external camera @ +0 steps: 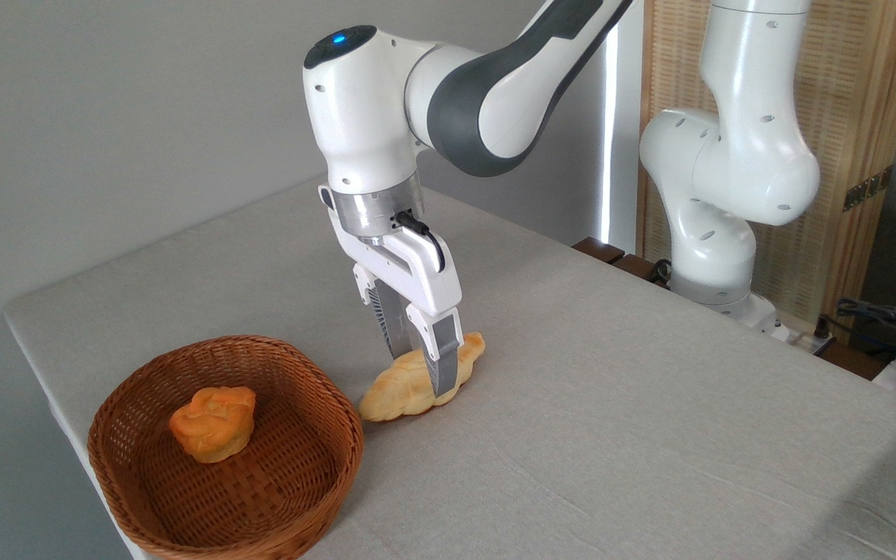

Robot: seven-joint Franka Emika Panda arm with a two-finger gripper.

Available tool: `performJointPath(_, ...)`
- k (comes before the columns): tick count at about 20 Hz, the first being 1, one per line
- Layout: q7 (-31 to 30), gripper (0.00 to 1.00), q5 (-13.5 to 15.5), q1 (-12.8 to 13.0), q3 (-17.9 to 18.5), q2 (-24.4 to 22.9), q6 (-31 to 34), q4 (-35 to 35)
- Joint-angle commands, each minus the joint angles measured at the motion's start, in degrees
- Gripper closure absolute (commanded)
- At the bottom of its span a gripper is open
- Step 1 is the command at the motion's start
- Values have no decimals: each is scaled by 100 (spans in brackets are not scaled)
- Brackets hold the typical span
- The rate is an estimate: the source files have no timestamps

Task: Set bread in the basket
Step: 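Close the gripper around the middle of the croissant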

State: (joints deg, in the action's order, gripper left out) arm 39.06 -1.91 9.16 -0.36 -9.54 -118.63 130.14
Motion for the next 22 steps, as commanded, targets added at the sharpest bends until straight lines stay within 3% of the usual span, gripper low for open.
performJointPath(1, 85, 0, -73, 24, 19, 74, -99, 55)
performJointPath(7, 41, 0, -64, 33, 1, 172, -90, 11)
performJointPath(8, 49, 6, -64, 33, 1, 172, -99, 2)
performJointPath(9, 76, 22, -64, 33, 1, 163, -90, 2)
performJointPath(10, 102, 46, -64, 33, 1, 163, -90, 2)
performJointPath(11, 111, 63, -64, 24, 1, 163, -90, 2)
performJointPath(12, 111, 67, -64, 24, 1, 163, -90, 2)
performJointPath(22, 120, 66, -64, 24, 10, 145, -28, -15)
